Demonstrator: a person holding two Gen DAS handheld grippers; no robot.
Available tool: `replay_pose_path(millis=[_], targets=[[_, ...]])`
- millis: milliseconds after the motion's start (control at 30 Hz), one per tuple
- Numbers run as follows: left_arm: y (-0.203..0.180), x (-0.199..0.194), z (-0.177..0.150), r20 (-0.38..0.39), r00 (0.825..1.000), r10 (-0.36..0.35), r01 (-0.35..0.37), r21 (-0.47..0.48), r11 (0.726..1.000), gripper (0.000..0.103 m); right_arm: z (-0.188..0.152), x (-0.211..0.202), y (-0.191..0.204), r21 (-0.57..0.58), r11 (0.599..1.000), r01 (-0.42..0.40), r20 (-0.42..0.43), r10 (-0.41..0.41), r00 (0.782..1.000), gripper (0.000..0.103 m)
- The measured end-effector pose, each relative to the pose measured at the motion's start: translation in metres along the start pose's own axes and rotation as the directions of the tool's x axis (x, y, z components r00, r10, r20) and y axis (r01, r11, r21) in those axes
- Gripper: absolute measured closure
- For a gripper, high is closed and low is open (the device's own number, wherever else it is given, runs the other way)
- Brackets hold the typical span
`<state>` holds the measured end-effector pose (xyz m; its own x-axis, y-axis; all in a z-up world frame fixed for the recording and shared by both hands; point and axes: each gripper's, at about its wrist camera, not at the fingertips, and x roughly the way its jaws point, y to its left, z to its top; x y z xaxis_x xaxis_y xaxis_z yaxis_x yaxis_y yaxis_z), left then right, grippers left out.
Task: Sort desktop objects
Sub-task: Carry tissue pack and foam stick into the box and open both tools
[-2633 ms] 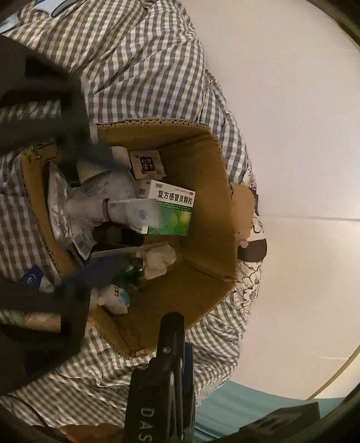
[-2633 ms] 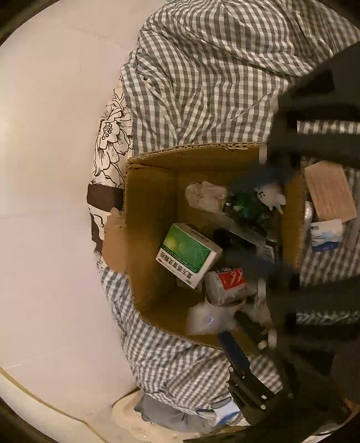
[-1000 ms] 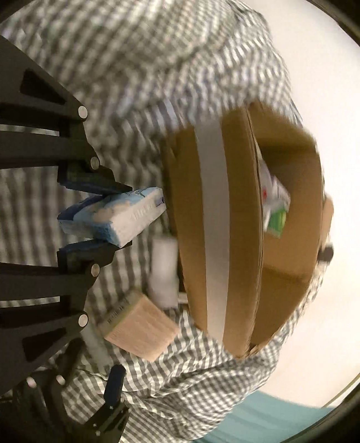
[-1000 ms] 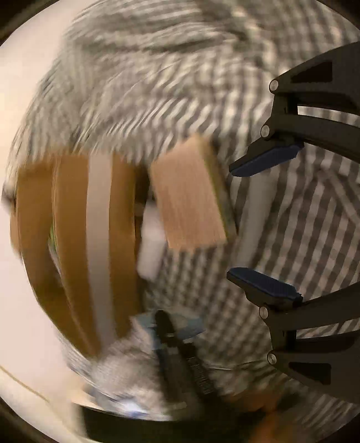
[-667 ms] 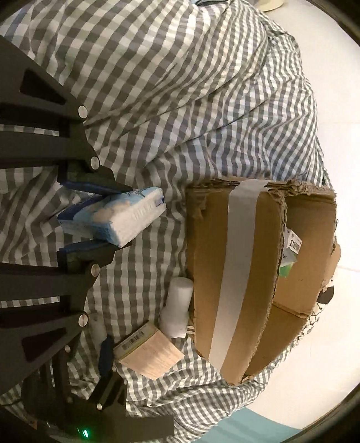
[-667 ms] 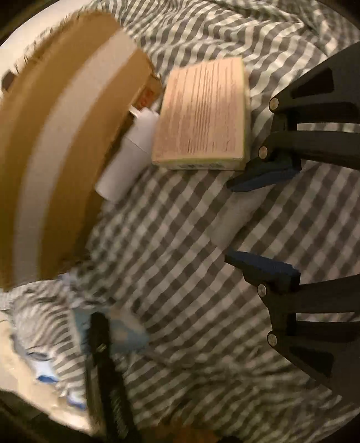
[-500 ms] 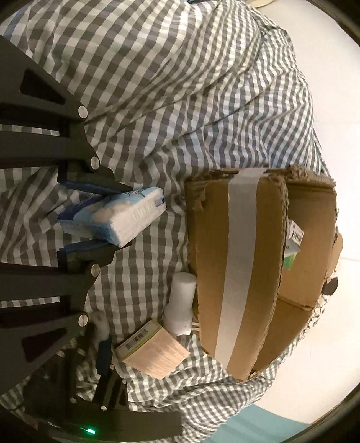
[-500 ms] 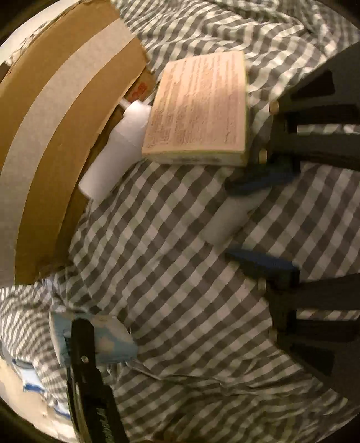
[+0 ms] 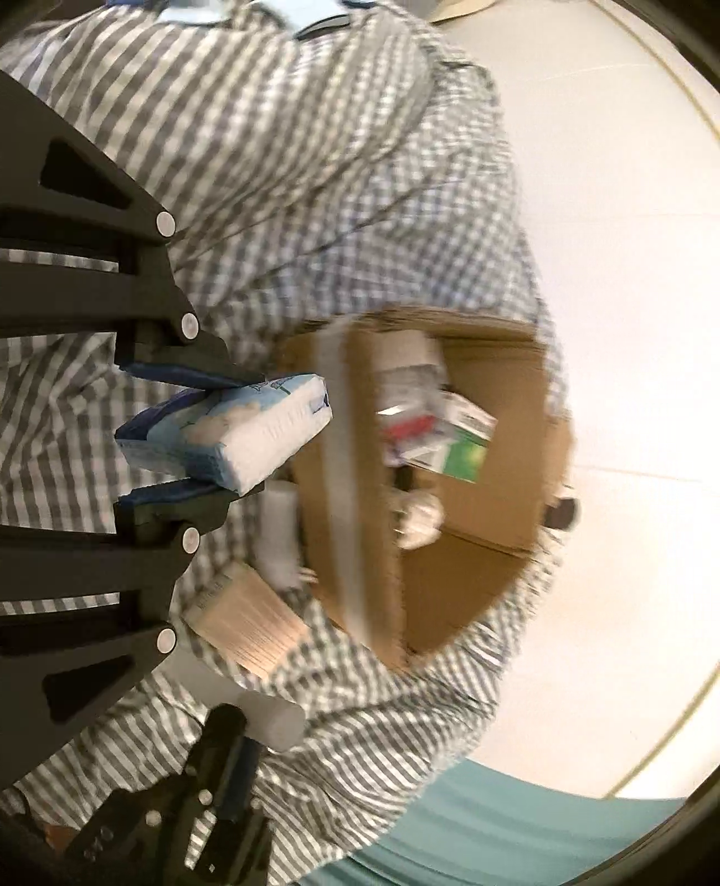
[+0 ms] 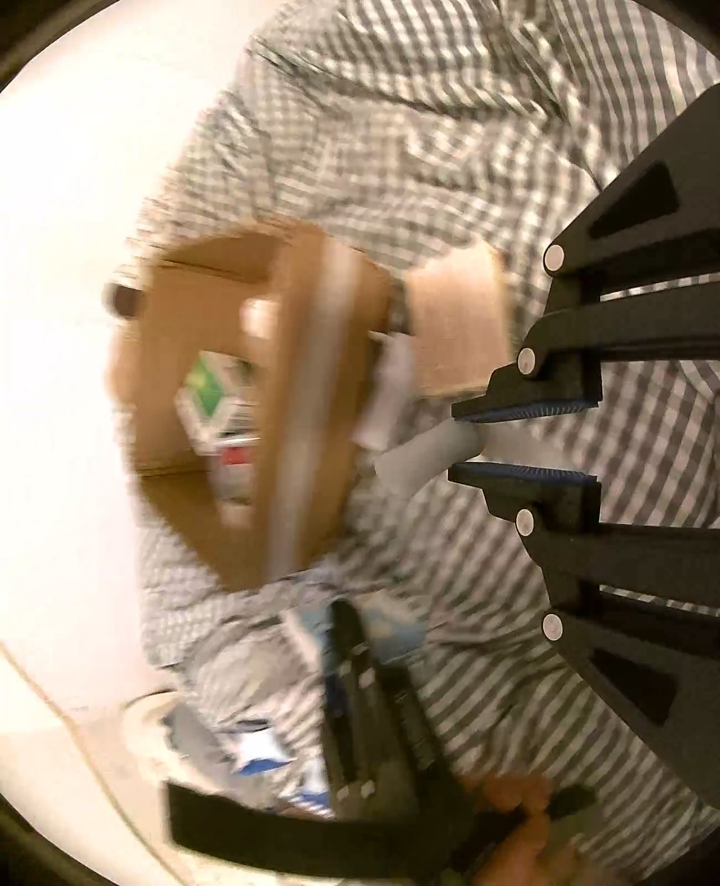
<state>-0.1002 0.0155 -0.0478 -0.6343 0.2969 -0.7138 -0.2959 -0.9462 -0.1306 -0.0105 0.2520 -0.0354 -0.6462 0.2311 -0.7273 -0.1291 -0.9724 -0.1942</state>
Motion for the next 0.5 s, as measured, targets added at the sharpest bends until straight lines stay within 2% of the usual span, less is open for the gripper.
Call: replay_pose_path(millis=[133,300,433,500], targets=[[-0.005,-0.022,0.035,0.076,0.997,-0.015,0.013,0.027,1.000,0.073,0.039,-0.025,0.012,-0.042,0.999,0.034,0.086,-0.031,0.996,0.089],[-0.007,-0.031,0.083,0.152,0.988,-0.012,0.003,0.058,0.998,0.073,0.087,-0.040,0.008,-0.023,1.000,0.009,0.167,-0.005,0.986,0.089],[-0.004,-0.015,0.117,0.179,0.984,0.000,-0.012,0.070,0.997,0.073,0.121,-0.029,-0.003,0.012,1.000,-0.029,0.192,0.026,0.981,0.089],[-0.002,-0.002,0.126,0.173,0.985,0.009,-0.022,0.074,0.997,0.073,0.138,-0.011,-0.007,0.003,1.000,-0.008,0.183,0.008,0.983,0.089]])
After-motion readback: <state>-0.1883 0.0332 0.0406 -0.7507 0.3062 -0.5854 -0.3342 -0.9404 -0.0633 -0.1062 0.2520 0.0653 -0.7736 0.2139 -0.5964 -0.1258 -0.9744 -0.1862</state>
